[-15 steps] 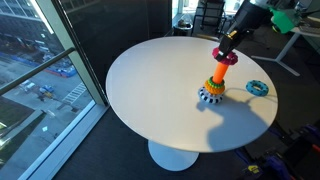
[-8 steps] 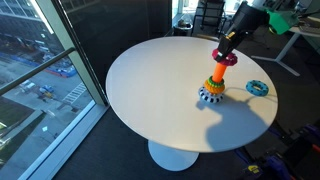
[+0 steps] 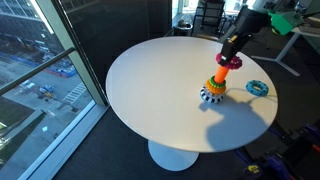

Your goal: Put the pink circular object on the orange object

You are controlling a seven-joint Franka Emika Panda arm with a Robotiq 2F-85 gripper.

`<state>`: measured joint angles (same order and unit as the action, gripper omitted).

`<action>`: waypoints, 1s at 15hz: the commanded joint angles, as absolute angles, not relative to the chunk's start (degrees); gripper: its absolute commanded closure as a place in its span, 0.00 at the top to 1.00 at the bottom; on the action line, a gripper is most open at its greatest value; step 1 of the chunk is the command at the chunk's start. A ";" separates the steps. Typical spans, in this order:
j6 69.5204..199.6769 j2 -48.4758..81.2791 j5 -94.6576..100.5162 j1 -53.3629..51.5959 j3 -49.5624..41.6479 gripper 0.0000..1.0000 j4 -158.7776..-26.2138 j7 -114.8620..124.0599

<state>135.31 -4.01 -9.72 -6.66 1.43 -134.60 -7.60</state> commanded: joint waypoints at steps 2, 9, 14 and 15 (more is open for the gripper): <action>131.69 -3.15 -8.12 -5.55 2.18 0.58 -132.40 -5.68; 130.73 -3.86 -8.11 -5.37 2.10 1.00 -132.60 -5.74; 126.53 -7.25 -3.80 -4.24 1.79 1.00 -134.20 -4.42; 125.87 -7.94 -2.55 -3.90 1.74 1.00 -134.48 -3.92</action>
